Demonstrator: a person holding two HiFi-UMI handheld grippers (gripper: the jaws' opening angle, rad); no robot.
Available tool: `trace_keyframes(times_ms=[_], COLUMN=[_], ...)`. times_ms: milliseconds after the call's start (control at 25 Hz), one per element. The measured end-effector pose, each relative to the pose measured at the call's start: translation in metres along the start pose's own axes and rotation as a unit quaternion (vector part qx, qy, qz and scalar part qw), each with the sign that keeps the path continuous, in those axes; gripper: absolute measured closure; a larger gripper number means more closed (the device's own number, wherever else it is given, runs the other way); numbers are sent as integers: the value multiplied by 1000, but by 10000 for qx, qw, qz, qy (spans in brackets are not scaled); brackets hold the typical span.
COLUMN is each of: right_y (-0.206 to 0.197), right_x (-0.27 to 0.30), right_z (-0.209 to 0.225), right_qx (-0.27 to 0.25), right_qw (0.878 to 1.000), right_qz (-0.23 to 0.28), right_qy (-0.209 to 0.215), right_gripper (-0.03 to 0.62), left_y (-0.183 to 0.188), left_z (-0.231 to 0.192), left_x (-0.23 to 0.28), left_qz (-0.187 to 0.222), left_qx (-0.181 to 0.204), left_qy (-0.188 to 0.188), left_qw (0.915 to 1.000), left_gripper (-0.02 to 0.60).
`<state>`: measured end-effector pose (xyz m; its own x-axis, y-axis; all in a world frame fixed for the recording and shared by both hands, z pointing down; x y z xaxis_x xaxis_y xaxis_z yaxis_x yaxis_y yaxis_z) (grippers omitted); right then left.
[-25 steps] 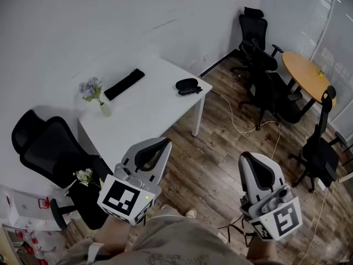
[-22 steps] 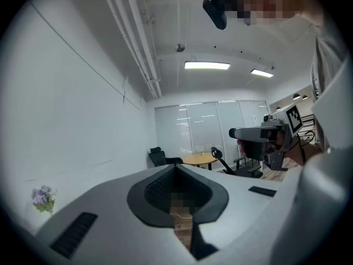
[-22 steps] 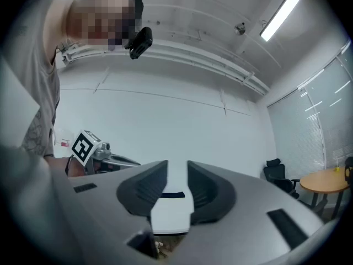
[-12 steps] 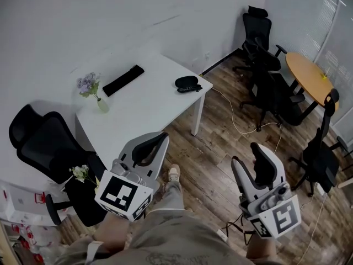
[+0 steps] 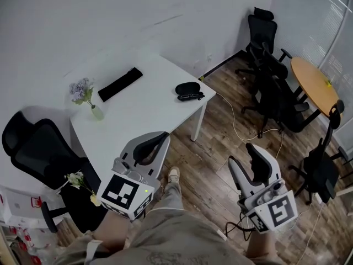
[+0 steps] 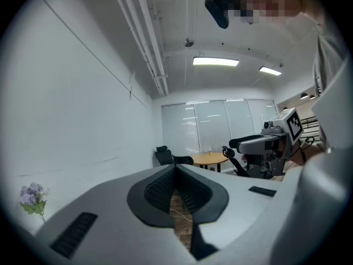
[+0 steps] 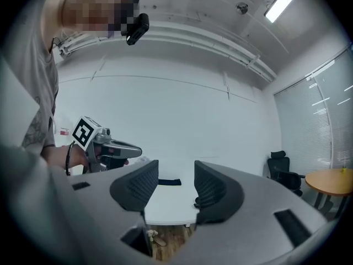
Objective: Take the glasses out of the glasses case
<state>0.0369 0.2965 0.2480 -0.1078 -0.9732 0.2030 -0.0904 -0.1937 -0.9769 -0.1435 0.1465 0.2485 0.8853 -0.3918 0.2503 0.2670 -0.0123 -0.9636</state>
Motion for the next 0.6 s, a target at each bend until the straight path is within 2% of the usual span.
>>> trace_keyframes(times_ms=[600], right_y=[-17], right_x=[182], right_z=[93], right_qx=[207], right_qw=[9928], right_qz=[-1162], right_qy=[196], right_gripper=[378], left_y=[-22], left_z=[-119], left_x=[151], left_qz=[-914], left_qx=[-196], left_qy=[-291], left_qw=[9952], left_gripper=[566])
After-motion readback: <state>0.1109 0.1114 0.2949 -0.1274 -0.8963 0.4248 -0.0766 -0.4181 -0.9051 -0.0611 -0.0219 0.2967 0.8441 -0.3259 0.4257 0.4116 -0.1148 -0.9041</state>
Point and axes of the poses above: the fingertips, and each gripper's own axes: x forward along the fingers, z to its right, y out of its top, the point moved 6 cm from there along -x, backward along the fingers, and after that the axes turned 10 degrees about -z, right-handed, at the moved point
